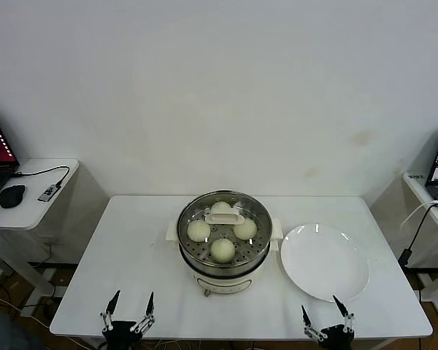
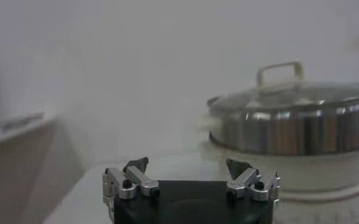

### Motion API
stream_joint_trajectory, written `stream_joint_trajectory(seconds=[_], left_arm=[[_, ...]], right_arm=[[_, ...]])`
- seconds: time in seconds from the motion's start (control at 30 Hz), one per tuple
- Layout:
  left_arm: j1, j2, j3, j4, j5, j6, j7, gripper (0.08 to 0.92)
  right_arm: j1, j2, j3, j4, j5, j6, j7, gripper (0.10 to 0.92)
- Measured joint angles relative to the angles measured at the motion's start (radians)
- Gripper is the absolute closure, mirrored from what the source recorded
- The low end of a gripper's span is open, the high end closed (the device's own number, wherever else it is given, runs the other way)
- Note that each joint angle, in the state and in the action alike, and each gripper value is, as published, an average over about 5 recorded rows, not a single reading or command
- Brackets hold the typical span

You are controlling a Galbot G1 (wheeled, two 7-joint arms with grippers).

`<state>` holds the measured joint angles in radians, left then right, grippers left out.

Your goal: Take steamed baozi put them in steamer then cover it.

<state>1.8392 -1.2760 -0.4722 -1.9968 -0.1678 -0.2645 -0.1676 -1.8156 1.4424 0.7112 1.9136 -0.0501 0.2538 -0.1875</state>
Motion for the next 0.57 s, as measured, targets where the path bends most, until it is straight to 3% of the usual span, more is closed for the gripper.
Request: stream_joint_trajectory(seconds=[0.57], left_arm=[[0.041, -0.016, -0.028, 0.023, -0.070, -0.028, 0.039, 0.177]], right_arm=[[-0.023, -0.015, -0.053, 0.024, 0.076, -0.044, -0.004, 0.203]])
